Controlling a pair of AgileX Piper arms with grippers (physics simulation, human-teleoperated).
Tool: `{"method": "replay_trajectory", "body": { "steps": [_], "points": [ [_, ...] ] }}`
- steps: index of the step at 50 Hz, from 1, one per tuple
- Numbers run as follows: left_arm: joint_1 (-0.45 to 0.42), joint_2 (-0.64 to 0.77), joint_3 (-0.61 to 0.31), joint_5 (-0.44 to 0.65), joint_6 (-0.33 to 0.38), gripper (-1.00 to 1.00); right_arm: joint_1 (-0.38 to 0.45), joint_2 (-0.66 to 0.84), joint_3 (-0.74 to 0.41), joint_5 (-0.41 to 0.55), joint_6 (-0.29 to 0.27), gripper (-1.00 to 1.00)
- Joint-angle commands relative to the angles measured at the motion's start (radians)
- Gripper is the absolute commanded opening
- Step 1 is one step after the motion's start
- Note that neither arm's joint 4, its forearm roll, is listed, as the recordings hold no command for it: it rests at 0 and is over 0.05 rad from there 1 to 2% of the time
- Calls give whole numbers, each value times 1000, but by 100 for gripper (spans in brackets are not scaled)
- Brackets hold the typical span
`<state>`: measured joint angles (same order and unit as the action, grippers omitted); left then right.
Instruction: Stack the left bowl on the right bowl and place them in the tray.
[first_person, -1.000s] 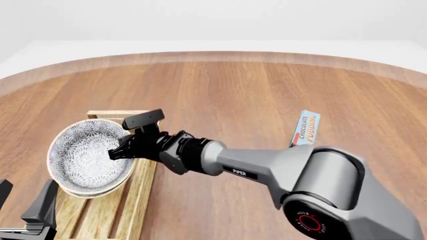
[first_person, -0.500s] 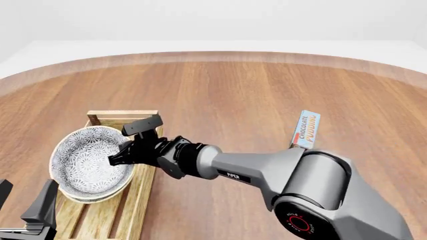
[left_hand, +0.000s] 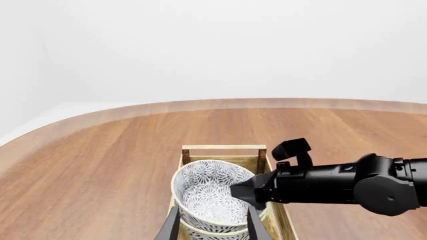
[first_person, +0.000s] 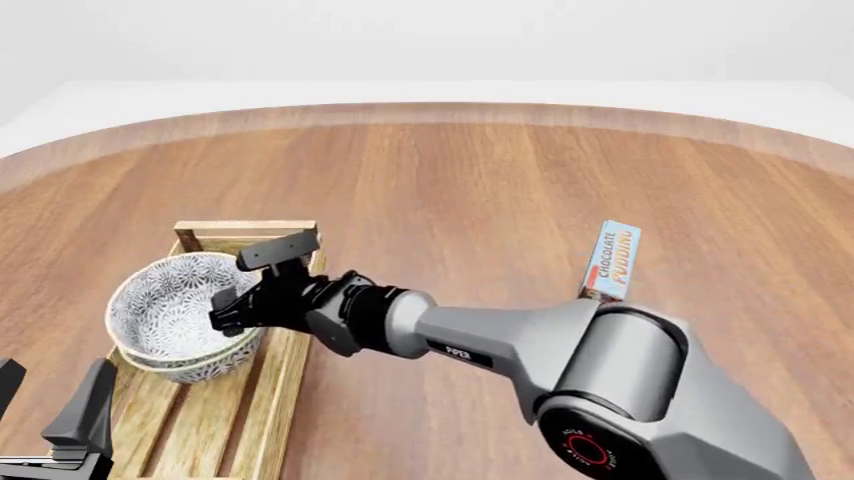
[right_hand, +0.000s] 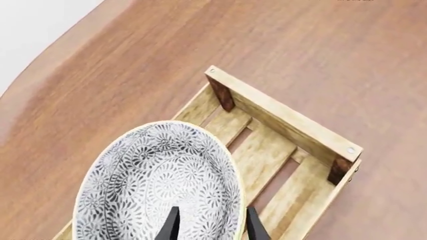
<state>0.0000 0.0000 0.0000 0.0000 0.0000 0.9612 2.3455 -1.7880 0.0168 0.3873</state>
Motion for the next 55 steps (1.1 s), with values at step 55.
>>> {"method": "replay_trajectory", "body": {
  "steps": [55],
  "points": [
    [0, 0, 0, 0, 0, 100, -39, -327, 188, 44, -91, 100]
  ]
}}
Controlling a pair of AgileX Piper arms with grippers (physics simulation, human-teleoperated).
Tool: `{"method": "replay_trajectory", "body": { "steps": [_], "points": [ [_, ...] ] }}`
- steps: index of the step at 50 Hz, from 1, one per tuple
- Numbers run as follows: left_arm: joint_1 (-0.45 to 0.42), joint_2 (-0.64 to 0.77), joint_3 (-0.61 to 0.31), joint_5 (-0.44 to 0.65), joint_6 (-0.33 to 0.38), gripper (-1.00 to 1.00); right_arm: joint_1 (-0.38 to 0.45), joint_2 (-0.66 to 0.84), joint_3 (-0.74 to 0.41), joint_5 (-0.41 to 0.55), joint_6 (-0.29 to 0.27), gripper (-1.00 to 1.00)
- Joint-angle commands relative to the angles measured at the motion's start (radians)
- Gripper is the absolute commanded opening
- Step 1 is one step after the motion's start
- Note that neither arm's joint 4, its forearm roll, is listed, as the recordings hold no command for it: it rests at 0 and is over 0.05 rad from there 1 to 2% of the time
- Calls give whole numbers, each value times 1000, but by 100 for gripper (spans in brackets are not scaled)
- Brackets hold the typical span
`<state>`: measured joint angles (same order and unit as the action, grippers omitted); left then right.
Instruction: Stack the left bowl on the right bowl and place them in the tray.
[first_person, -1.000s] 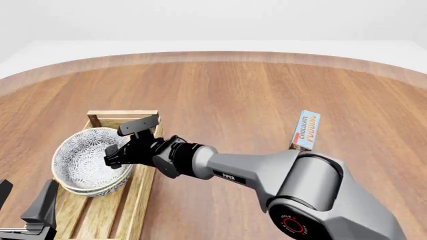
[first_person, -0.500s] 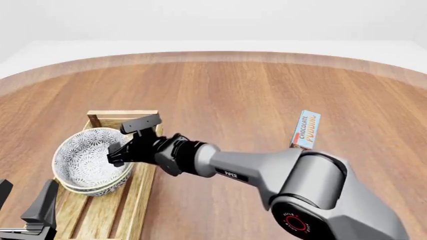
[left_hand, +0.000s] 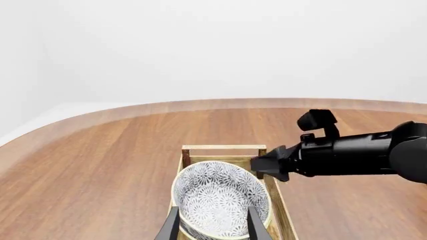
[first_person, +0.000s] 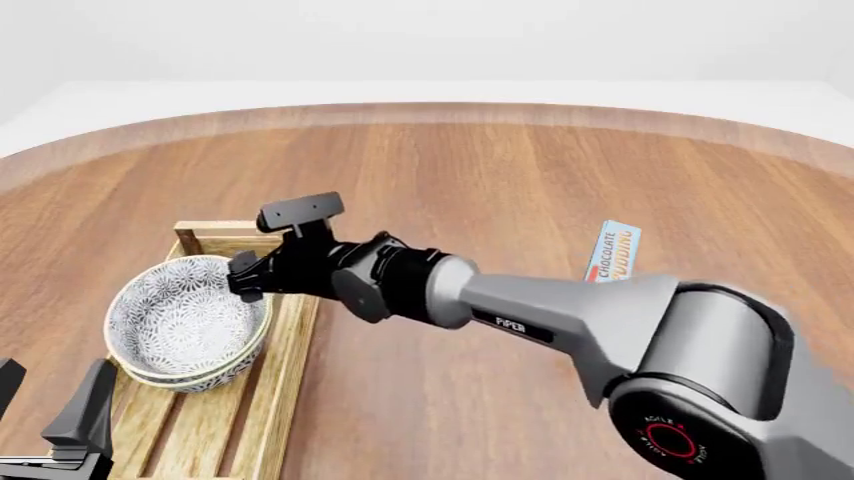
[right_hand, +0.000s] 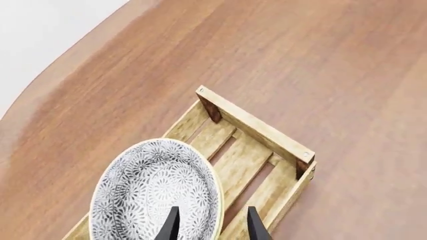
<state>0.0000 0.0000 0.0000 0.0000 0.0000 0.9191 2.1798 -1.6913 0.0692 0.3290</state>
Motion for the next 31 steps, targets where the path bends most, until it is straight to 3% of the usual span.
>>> {"method": "replay_trajectory", "body": {
  "steps": [1, 18, 31],
  "points": [
    [0, 0, 0, 0, 0, 100, 3, -162, 91, -9, -32, 100],
    [0, 0, 0, 0, 0, 100, -32, -340, 208, -10, -84, 100],
    [0, 0, 0, 0, 0, 100, -53, -566, 380, -54, -116, 100]
  ]
}}
